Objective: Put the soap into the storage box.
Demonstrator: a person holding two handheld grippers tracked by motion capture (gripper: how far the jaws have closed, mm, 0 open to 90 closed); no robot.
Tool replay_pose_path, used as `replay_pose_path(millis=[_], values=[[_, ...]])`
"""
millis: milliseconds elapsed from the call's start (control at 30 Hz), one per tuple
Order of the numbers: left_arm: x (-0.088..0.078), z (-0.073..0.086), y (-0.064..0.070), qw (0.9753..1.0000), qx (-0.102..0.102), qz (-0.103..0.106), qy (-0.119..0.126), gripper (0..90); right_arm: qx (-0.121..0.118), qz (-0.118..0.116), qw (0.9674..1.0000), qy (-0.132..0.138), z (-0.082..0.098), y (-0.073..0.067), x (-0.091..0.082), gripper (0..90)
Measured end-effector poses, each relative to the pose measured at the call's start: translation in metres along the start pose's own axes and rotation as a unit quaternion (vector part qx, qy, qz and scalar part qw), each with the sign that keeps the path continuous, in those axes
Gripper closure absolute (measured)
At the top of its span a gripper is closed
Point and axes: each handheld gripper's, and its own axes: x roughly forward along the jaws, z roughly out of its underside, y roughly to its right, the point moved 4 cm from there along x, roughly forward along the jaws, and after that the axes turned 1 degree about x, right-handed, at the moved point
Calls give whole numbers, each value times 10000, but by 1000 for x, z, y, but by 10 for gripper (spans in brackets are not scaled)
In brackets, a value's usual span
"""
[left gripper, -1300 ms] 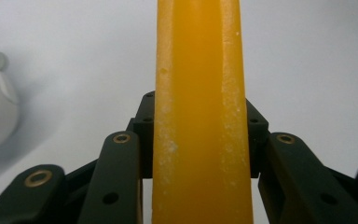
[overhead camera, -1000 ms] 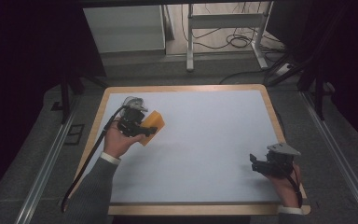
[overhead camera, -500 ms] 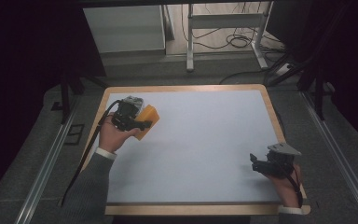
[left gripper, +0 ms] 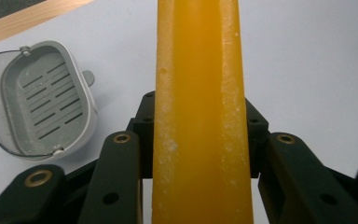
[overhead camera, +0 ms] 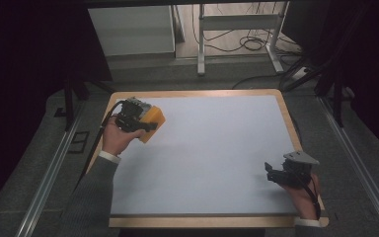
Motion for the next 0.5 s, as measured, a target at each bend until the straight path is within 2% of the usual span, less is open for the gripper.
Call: replay_pose_path(millis=[167,500], values=[[2,-3,-7,9999,-105,-5,17,612,-13,2,10000,10,-1,0,-1,82],[7,-6,-24,9995,-277,-147,-69,612,-15,-11,10000,15,-1,-1,-1,82]])
